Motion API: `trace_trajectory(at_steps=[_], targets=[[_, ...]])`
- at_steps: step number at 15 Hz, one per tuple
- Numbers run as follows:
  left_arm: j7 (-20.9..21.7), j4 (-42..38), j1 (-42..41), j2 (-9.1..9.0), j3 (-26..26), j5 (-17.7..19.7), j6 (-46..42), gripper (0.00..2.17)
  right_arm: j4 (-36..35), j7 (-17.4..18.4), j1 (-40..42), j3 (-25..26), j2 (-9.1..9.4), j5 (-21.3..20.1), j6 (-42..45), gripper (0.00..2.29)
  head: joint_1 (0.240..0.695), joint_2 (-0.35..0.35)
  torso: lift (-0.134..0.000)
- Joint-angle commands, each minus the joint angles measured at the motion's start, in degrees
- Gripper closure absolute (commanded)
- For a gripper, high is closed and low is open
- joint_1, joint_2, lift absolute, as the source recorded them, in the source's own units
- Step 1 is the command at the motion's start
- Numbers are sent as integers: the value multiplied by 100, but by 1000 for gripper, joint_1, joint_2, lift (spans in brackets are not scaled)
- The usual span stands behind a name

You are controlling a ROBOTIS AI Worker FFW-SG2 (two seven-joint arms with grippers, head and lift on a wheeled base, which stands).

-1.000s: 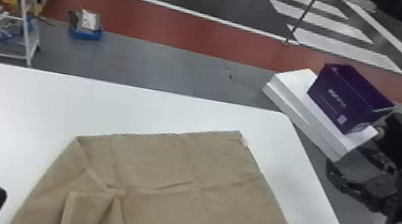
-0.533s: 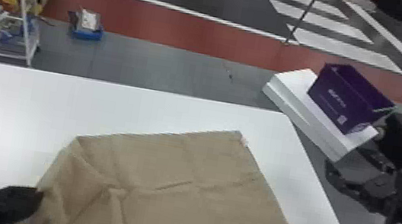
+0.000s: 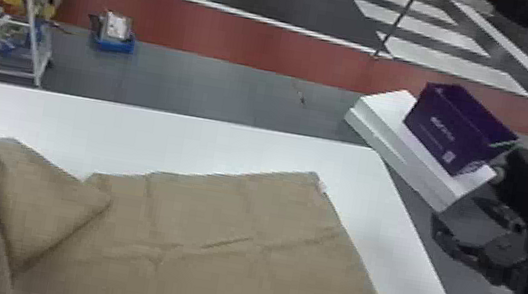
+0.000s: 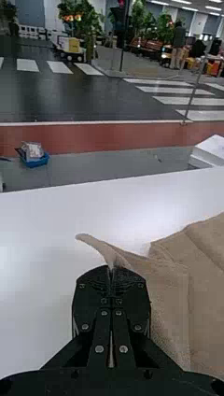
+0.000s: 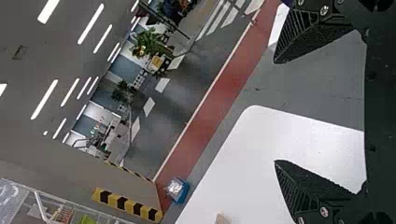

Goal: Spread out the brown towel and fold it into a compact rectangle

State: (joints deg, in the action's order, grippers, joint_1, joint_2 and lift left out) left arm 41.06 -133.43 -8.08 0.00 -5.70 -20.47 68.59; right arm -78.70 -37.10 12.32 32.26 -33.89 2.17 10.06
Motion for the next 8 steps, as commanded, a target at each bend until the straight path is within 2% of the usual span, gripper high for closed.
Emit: trace_trajectory(at_steps=[1, 6, 7, 8], targets=[[-19, 204, 61, -15, -616, 149, 10, 1787, -49, -8, 8, -1, 32, -32, -18, 130, 695, -350, -124], [-28, 476, 176, -15, -1442, -1, 168, 1771, -57, -8, 8, -80, 32, -41, -18, 130, 695, -334, -124], [7, 485, 149, -15, -1469, -45, 327, 1490, -57, -8, 8, -115, 49, -50, -18, 130, 695, -303, -124], [-37, 476, 44, -15, -1451, -80, 327, 616, -66, -8, -1, -159, 58, -50, -1, 130, 695, -291, -124]])
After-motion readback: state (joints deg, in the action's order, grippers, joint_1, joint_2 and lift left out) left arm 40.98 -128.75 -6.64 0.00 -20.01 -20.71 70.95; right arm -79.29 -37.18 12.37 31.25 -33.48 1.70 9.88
